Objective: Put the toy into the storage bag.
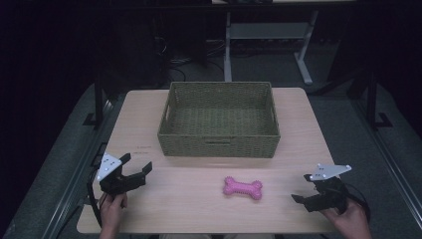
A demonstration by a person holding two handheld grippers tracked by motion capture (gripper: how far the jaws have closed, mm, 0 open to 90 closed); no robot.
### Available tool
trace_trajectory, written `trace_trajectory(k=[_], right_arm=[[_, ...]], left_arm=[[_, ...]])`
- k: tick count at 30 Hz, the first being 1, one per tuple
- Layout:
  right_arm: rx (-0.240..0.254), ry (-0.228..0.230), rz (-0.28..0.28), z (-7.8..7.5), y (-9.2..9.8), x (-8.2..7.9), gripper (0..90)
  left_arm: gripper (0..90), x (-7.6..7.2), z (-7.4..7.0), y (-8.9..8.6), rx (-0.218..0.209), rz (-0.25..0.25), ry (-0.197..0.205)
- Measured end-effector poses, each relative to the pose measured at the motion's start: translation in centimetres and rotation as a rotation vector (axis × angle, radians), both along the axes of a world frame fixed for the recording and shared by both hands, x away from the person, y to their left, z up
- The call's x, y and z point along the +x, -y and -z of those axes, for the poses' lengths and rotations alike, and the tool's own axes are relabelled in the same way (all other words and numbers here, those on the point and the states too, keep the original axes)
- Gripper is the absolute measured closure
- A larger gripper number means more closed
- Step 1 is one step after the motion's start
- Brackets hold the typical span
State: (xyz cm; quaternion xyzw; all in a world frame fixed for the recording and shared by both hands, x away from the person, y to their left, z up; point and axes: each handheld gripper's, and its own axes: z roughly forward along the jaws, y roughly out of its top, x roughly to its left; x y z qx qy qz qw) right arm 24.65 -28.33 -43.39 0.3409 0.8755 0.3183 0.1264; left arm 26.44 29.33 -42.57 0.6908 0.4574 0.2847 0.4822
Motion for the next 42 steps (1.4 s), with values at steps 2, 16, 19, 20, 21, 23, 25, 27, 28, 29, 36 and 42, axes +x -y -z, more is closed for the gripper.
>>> trace_trajectory(k=[2,16,19,20,21,23,25,27,28,29,36,42], right_arm=[[-0.005,-0.003,-0.007,-0.1,-0.3,-0.1,16.9],[-0.048,-0.042,-0.095,-0.4,-3.1,0.1,16.6],[-0.056,-0.048,-0.120,-0.7,-3.7,0.3,16.5],[-0.055,-0.055,-0.128,-0.8,-3.9,0.4,16.6],[-0.055,-0.055,-0.128,-0.8,-3.9,0.4,16.6],[-0.059,-0.065,-0.144,-1.0,-4.3,0.6,15.8],[-0.074,-0.076,-0.170,-1.2,-5.1,0.8,15.8],[-0.081,-0.077,-0.190,-1.4,-5.6,1.0,15.9],[-0.088,-0.079,-0.202,-1.5,-5.9,1.1,15.8],[-0.088,-0.080,-0.213,-1.6,-6.2,1.2,15.8],[-0.115,-0.107,-0.287,-1.8,-8.2,2.3,15.8],[-0.119,-0.133,-0.324,-2.1,-9.6,3.1,15.5]], left_arm=[[13.0,0.0,0.0,0.0,-0.006,-0.002,0.000],[13.0,-0.2,-0.1,-0.1,-0.010,0.001,0.004],[13.0,-0.2,-0.1,-0.1,-0.009,0.002,0.006],[13.0,-0.2,-0.1,-0.1,-0.009,0.002,0.006],[13.0,-0.2,-0.1,-0.1,-0.009,0.002,0.006],[13.0,-0.2,-0.1,-0.1,-0.008,0.001,0.007],[13.0,-0.2,-0.1,-0.2,-0.009,-0.002,0.005],[13.0,-0.2,-0.1,-0.2,-0.011,-0.003,0.003],[13.0,-0.1,-0.1,-0.2,-0.013,-0.002,0.003],[13.0,-0.1,-0.1,-0.2,-0.013,-0.002,0.003],[13.0,-0.1,0.0,-0.3,-0.011,-0.004,0.002],[13.0,-0.1,0.0,-0.3,-0.011,-0.005,0.002]])
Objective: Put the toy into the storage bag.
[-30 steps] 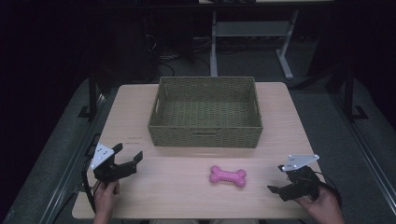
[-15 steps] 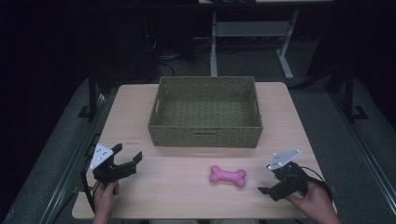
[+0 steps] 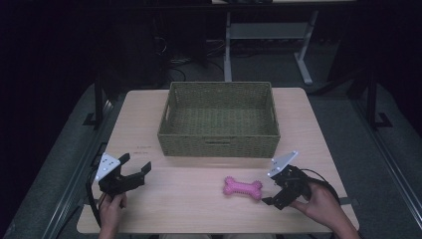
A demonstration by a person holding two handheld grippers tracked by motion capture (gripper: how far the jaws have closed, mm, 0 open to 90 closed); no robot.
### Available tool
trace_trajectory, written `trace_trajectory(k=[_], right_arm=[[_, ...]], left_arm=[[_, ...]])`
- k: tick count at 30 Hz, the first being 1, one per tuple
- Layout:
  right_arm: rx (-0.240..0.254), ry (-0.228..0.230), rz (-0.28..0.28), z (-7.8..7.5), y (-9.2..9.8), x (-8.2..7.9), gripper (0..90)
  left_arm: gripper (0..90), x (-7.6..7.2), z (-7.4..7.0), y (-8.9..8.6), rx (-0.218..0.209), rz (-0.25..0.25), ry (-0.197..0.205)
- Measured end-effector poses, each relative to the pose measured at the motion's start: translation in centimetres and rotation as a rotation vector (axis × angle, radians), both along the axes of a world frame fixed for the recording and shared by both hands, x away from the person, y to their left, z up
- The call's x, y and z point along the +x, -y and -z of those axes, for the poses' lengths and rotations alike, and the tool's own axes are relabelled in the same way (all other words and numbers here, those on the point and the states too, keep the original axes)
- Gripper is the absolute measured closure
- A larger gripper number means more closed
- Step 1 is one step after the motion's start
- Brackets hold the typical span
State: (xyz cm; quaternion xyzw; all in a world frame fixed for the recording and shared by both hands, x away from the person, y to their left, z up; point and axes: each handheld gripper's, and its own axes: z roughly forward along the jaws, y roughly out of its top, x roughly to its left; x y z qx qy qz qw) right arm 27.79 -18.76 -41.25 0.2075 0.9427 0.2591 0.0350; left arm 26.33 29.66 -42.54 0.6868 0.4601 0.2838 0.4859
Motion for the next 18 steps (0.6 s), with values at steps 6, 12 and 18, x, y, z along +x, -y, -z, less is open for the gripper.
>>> trace_trajectory(k=[6,12,18], right_arm=[[-0.007,-0.017,-0.039,0.1,-1.3,0.8,15.5],[-0.016,-0.032,-0.070,0.1,-2.6,1.5,15.5],[-0.032,-0.049,-0.102,0.3,-3.9,2.1,15.9]], left_arm=[[13.0,0.0,0.0,0.0,-0.002,0.001,0.000],[13.0,0.0,0.0,-0.1,-0.006,-0.002,0.000],[13.0,0.0,0.0,0.0,-0.006,-0.002,-0.002]])
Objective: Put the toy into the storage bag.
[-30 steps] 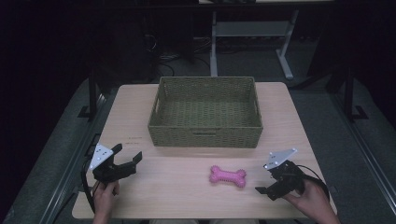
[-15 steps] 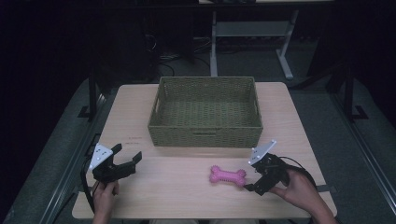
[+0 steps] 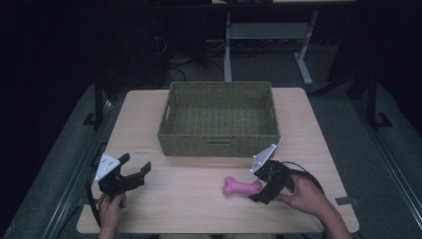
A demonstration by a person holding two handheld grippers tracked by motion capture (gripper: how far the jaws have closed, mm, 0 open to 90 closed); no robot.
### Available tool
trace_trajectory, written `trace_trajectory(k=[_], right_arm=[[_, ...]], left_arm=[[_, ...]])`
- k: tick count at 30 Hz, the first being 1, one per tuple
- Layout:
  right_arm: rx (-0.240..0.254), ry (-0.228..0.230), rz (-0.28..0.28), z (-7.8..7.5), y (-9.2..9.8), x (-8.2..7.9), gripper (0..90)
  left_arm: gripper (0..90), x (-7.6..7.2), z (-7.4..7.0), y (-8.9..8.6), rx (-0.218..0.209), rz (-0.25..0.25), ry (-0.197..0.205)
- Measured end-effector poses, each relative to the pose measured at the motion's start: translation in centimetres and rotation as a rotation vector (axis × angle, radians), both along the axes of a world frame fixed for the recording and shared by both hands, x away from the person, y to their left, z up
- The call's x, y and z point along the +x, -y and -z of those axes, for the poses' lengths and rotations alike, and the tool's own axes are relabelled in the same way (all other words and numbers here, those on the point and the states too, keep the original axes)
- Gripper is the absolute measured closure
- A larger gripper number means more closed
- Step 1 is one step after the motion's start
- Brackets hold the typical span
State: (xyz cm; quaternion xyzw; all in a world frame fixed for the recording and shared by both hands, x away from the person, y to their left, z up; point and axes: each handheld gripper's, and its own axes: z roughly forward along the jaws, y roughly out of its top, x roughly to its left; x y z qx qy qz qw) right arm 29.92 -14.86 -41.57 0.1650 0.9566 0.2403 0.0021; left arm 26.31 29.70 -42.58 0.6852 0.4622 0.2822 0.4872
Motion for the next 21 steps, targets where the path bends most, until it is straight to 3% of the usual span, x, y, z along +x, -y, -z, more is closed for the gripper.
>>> trace_trajectory(k=[21], right_arm=[[-0.068,-0.022,-0.076,0.5,-3.6,1.4,23.2]], left_arm=[[13.0,-0.1,0.0,-0.2,0.000,-0.002,0.000]])
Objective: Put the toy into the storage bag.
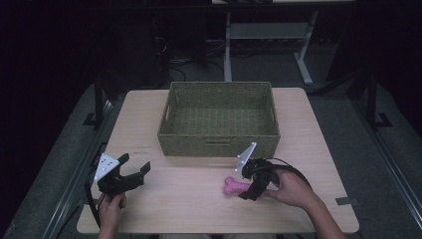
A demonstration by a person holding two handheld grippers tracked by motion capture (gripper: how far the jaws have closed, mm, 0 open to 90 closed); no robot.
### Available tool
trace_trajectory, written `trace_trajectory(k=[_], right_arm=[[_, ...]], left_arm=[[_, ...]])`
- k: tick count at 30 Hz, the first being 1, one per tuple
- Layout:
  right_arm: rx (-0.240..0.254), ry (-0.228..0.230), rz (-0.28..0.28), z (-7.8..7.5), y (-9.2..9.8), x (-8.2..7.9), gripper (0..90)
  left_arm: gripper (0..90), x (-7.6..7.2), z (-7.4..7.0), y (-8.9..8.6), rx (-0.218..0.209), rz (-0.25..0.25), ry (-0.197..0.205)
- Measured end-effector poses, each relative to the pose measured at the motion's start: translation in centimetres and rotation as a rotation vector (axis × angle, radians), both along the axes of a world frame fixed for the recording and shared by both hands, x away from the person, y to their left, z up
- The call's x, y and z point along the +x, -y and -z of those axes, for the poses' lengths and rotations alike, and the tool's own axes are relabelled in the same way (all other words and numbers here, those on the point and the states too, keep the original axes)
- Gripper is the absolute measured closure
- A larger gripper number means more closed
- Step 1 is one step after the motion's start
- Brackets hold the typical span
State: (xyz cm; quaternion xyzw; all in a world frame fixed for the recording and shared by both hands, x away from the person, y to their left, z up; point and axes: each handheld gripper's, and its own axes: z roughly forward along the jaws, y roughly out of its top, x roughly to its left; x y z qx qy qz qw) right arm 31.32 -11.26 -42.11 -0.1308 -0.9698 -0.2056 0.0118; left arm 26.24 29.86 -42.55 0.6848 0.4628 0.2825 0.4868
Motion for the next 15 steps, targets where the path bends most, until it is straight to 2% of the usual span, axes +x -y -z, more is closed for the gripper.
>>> trace_trajectory(k=[15], right_arm=[[-0.053,-0.012,-0.017,0.97,-0.81,0.46,33.1]], left_arm=[[13.0,-0.05,-0.01,-0.16,-0.006,-0.004,0.001]])
